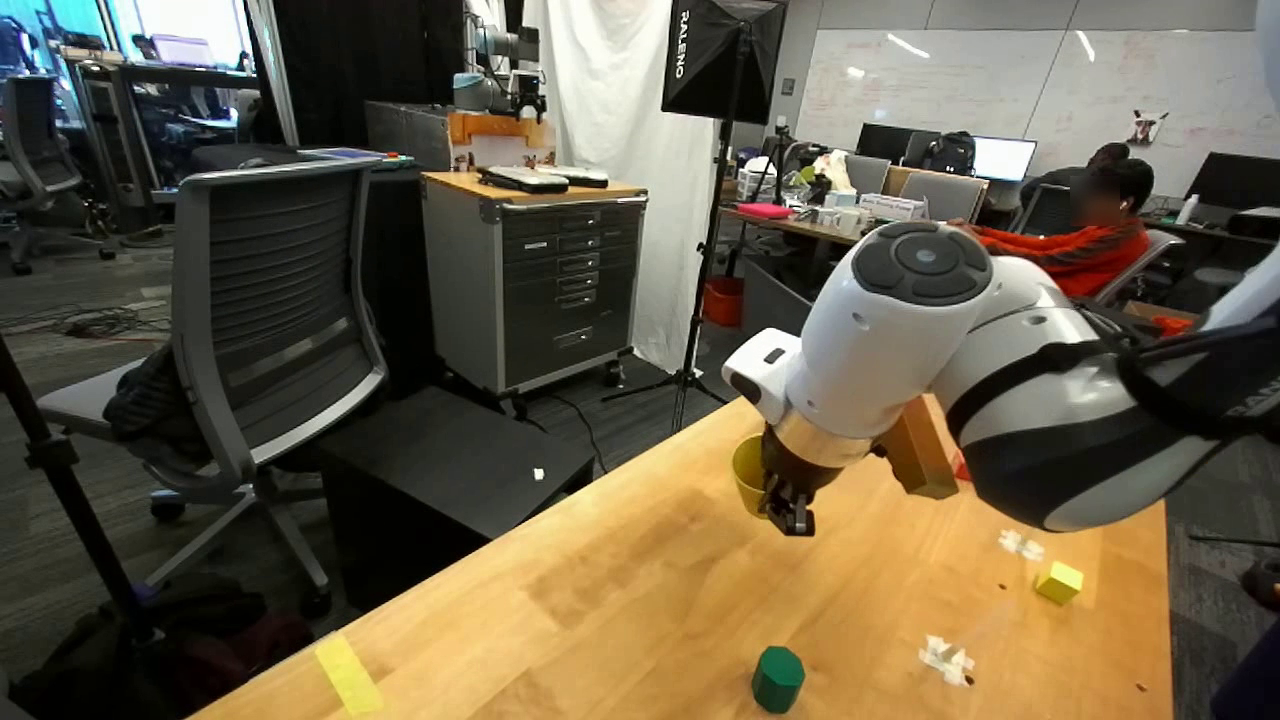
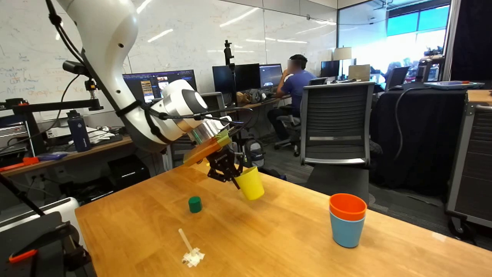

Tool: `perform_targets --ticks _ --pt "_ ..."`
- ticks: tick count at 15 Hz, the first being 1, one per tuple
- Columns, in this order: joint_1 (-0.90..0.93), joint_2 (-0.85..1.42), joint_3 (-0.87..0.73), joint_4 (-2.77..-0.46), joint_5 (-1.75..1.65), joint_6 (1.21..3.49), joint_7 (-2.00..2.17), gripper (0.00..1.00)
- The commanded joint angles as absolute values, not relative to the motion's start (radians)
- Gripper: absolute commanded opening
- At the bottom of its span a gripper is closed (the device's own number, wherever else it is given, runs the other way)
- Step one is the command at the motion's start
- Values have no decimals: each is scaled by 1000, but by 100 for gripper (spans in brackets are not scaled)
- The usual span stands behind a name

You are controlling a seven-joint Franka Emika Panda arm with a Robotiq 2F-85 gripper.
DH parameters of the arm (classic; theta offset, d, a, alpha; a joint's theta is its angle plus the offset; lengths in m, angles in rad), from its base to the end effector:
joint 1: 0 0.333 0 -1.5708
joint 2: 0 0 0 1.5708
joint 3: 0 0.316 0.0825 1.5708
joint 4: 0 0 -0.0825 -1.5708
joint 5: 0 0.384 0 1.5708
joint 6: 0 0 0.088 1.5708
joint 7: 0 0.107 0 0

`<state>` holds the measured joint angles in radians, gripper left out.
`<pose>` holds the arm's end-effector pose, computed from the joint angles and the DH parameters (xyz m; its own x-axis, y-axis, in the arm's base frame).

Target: Stack the orange cup on top of the blue cup then stack the yellow cup on top of the orange cup

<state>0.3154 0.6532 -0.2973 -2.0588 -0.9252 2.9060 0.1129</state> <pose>0.5793 0.0567 0.1280 0.6490 0.7596 -0.0427 0.6886 -0.5626 0.4575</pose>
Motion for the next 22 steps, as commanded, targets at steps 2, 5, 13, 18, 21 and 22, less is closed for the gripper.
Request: perform_targets --ticks 2,5,13,18,21,22 --pt "394 513 -371 -2175 -1032 2962 192 5" --pt "391 457 -394 -2206 -1051 2986 196 3" --pt "319 386 -472 -2207 -1015 2994 157 2" --pt "227 425 -462 -2155 -953 2974 116 2" --pt "173 439 -446 -2124 -898 2955 76 2" --pt "154 443 -440 -2109 -876 2948 61 2"
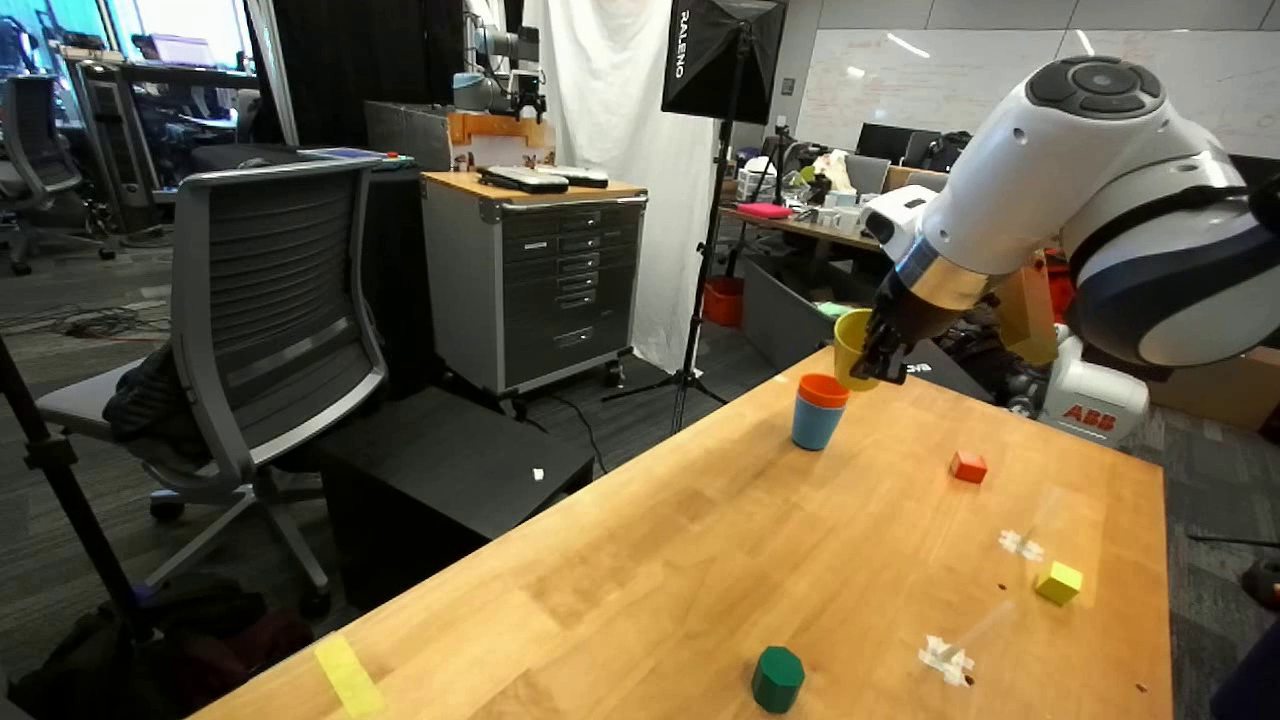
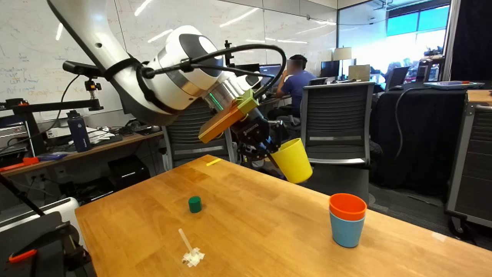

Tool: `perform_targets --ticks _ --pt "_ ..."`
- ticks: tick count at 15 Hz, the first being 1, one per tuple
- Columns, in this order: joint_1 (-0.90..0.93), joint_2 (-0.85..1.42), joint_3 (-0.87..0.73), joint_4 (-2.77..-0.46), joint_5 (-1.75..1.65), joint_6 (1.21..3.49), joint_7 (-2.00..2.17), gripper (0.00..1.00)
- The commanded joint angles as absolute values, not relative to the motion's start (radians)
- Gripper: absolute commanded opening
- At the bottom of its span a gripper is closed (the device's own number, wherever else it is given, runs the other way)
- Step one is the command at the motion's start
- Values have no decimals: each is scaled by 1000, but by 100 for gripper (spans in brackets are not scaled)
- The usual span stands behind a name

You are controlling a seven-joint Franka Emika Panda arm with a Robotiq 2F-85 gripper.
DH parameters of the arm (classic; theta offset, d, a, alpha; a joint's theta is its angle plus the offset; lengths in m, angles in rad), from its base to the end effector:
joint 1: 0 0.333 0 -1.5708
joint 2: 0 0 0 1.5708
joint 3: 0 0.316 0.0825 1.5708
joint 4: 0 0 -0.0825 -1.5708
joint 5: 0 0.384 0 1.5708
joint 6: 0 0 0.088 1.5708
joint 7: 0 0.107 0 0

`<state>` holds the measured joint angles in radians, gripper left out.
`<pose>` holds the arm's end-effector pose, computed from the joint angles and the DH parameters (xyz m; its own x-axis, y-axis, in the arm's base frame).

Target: Stack the orange cup on top of the blue cup then stack the yellow cup on top of the orange cup

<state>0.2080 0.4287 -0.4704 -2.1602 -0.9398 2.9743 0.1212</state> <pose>0.5740 -0.0922 0.2369 0.8032 0.5871 0.1014 0.4479 -0.7072 0.5471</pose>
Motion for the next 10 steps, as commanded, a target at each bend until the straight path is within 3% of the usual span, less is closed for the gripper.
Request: perform_targets --ticks 1,10 --pt "135 447 -433 -2095 -851 2938 43 2" --pt "-5 572 -305 -1903 -727 2844 -58 2"
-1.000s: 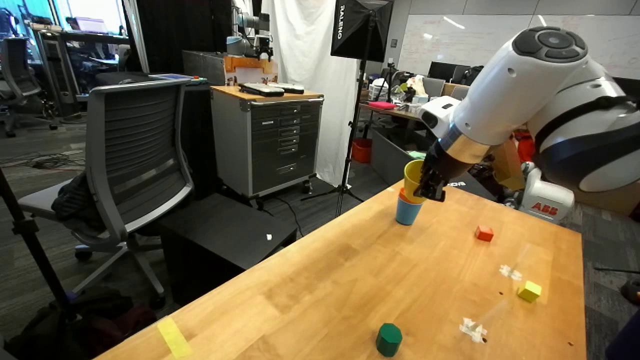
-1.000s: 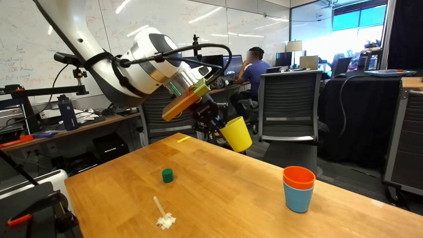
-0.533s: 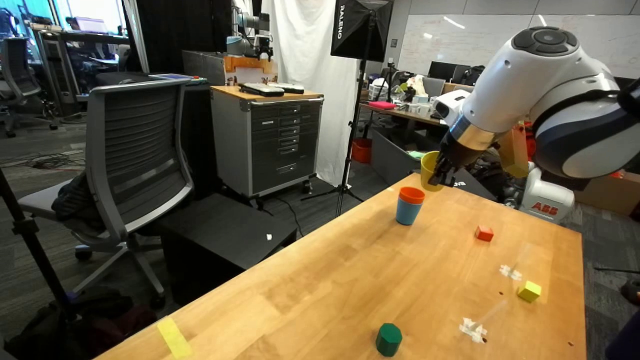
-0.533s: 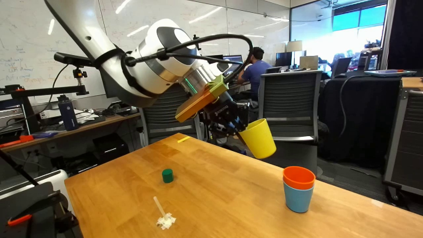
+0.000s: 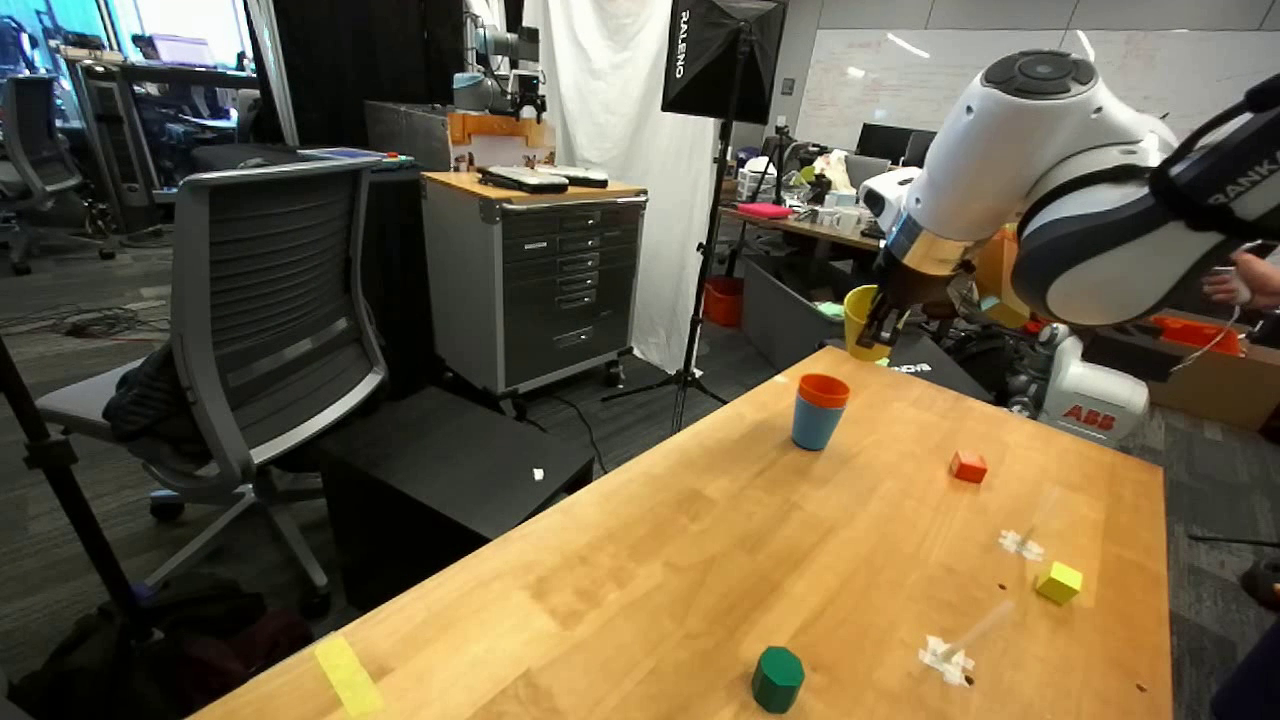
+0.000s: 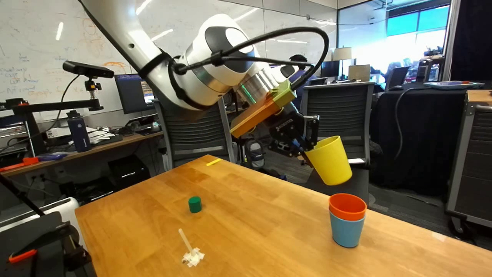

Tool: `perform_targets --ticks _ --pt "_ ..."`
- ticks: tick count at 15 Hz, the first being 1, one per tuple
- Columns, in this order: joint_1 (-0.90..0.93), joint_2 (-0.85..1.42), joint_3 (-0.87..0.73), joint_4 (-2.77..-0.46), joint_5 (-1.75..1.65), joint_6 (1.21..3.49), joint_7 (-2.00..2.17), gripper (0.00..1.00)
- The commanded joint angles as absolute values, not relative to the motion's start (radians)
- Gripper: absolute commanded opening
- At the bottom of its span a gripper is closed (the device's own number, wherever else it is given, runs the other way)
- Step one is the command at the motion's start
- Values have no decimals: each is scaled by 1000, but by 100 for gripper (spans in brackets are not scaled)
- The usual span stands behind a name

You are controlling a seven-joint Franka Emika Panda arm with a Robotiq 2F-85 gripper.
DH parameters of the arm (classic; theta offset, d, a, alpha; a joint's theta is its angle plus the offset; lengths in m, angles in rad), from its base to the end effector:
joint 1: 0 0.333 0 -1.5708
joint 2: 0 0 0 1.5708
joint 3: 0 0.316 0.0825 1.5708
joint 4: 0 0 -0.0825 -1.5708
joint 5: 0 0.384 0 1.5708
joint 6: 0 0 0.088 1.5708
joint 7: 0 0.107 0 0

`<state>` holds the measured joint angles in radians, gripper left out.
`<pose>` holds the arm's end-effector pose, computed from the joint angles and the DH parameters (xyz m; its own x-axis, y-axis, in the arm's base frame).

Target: Stack the orange cup on top of the blue cup then stack the yellow cup on top of the orange cup

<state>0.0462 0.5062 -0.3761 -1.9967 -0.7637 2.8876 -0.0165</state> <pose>0.6134 -0.1540 0.2475 0.8678 0.4858 0.1043 0.3557 -0.7539 0.5524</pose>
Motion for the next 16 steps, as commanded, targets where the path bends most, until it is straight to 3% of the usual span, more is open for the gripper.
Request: perform_targets --ticks 1,8,16 --pt "-13 589 -289 -1884 -723 2835 -64 2" --pt "-50 752 -207 -1698 -658 2750 -124 2" --pt "-82 788 -209 -1604 -590 2707 -193 1"
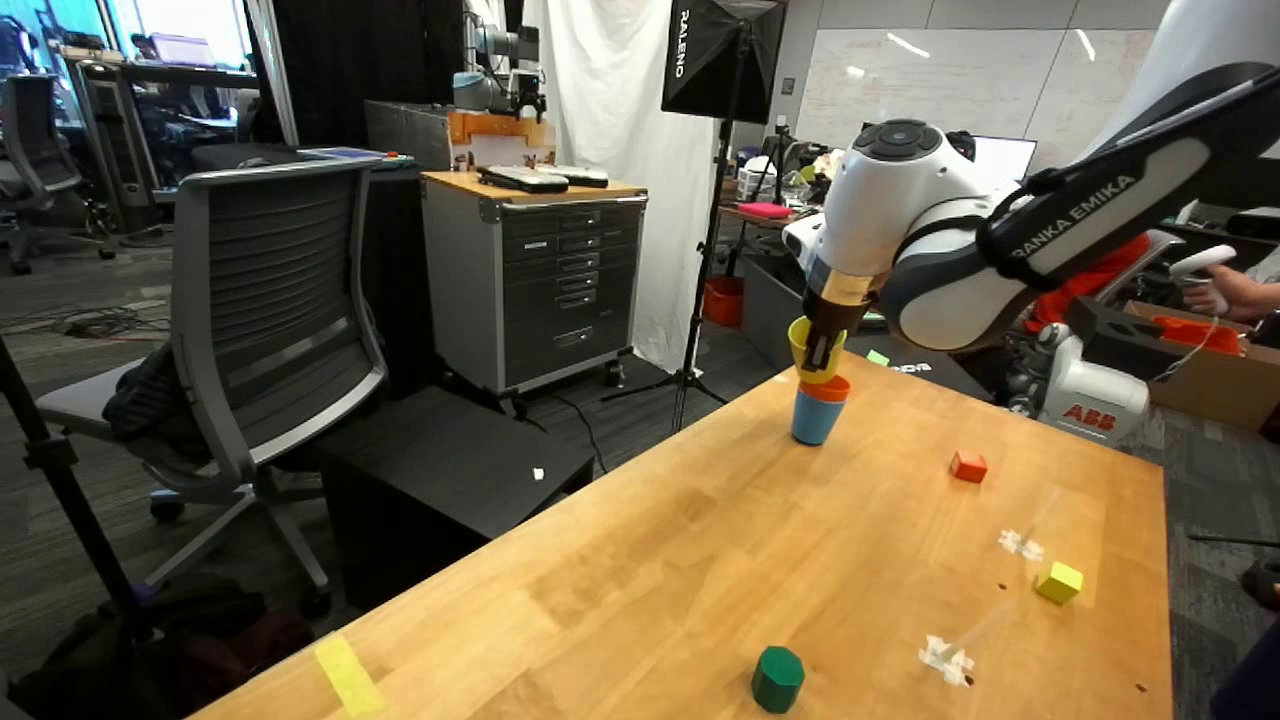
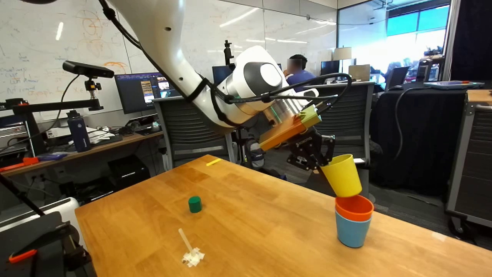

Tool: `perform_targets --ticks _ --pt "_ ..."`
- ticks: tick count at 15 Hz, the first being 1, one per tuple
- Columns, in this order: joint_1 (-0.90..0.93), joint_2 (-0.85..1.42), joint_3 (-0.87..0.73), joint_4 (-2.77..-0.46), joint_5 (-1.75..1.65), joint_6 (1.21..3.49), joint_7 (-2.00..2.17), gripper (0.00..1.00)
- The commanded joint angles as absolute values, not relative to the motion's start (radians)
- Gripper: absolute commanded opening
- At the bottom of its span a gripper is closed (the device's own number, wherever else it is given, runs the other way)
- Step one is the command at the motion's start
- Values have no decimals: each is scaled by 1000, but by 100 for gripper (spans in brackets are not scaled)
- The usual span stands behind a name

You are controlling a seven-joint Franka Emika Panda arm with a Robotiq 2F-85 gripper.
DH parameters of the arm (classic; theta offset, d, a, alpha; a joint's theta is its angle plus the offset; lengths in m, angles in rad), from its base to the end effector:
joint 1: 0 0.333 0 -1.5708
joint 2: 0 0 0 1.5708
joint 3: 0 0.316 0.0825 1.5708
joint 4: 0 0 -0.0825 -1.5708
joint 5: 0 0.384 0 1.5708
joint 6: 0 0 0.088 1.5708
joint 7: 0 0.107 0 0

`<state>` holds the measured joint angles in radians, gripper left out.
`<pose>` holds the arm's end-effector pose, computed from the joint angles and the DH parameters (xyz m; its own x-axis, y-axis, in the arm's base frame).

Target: Stack the orange cup on top of the blue cup then stack the yellow cup on top of the orange cup

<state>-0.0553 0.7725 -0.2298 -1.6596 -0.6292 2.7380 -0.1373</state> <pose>0.6877 -0.1543 0.1913 0.8762 0.4806 0.0376 0.3926 -0.7566 0.5229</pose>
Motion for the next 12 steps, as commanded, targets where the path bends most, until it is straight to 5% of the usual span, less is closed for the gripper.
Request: perform_targets --ticks 1,12 --pt "-81 785 -213 -1603 -587 2705 -195 1" --pt "-90 819 -188 -1618 -556 2727 -230 1"
